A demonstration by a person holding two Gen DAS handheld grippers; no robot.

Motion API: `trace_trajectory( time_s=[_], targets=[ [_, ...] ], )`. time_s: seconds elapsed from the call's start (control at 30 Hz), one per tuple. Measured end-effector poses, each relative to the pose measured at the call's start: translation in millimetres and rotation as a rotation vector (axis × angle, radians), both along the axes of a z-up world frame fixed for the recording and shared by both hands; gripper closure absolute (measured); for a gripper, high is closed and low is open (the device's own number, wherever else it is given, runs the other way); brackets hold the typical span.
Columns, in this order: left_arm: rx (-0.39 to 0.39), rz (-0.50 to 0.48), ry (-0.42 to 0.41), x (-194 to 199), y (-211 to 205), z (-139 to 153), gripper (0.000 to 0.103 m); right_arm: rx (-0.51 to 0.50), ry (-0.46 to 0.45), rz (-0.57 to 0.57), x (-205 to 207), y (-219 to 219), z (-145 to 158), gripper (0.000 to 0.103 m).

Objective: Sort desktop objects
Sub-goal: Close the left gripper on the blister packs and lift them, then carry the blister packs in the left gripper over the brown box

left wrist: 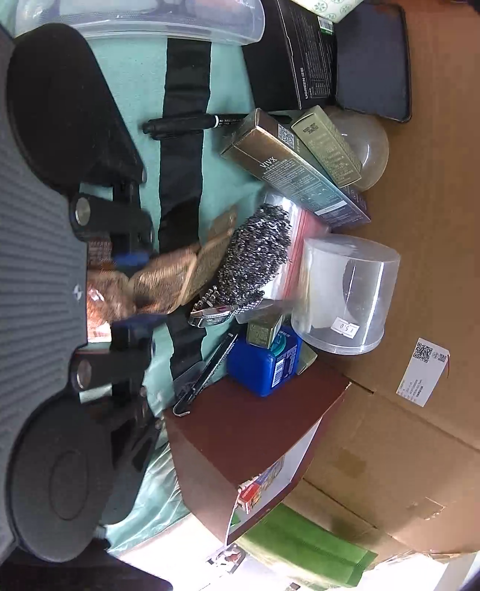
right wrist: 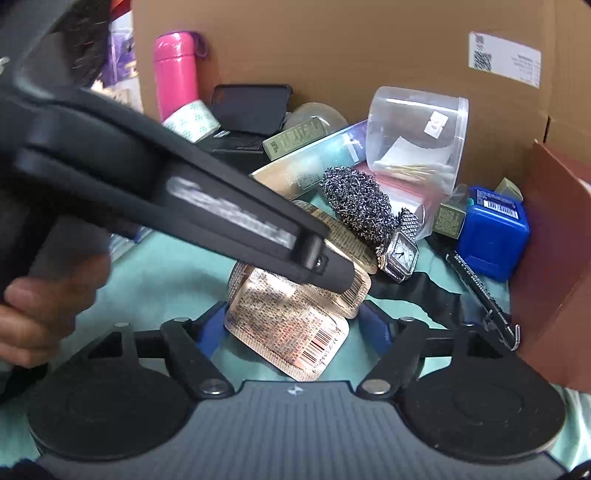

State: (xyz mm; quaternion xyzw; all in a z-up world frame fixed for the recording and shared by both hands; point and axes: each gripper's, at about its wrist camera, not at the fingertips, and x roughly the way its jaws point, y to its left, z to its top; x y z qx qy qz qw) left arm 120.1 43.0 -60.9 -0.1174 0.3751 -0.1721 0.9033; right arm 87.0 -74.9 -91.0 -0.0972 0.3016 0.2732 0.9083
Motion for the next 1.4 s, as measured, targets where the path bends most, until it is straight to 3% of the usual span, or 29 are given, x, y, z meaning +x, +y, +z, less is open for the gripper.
trace_trajectory(
  time_s=[0.03,0.1,0.2,0.47,0.8,1.4],
  targets=[
    [-0.013,-0.003,-0.005,-2,2,2,0.095,-0.002,-0.003,-0.005,-2,-1,0,0.035],
    [-0.043,-0.008,-0.016,-8,5,8,0.1,0.004,-0.004,-0.016,-5,-5,3,0.047],
    [-0.04,-0.002,-0.041,-18,1,17,0.101,0.029,-0.007,-0.018,-11,-9,9,0.049],
    [-0.059,-0.009,-0.133,-44,-9,50,0.102,0.038,-0.122,-0.014,-35,-19,34,0.05],
    [-0.065,-0.089,-0.252,-54,-47,89,0.102,0.063,-0.261,-0.088,-50,-52,69,0.05],
    [-0.102,-0.231,-0.287,-19,-121,108,0.102,0.08,-0.337,-0.268,-35,-124,88,0.05]
  ],
)
